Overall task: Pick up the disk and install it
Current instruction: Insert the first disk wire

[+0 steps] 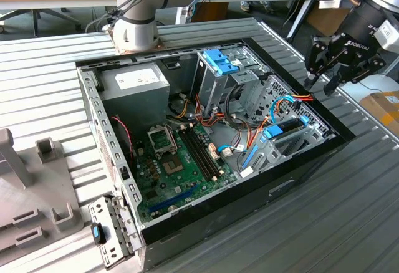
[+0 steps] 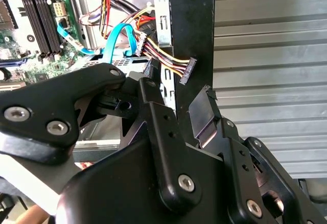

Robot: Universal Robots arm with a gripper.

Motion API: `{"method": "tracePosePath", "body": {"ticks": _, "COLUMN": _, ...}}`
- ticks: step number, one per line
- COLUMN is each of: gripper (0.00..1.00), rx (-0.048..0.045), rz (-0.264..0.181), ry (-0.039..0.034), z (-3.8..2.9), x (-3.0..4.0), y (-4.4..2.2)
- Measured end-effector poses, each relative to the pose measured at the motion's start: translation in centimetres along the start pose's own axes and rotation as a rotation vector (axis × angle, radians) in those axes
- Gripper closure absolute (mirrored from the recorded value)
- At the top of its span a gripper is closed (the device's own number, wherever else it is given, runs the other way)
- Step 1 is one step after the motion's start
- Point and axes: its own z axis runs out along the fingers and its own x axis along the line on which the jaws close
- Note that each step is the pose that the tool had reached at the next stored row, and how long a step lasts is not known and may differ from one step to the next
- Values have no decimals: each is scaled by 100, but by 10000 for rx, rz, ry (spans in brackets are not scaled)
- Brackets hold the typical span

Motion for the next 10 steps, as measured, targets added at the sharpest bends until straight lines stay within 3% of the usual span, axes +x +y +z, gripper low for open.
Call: {"method": "tracePosePath", "body": {"ticks": 10, "gripper": 50, "rx": 1, "rz": -17, "ry": -2, "z": 9, "x": 0, "y": 0}}
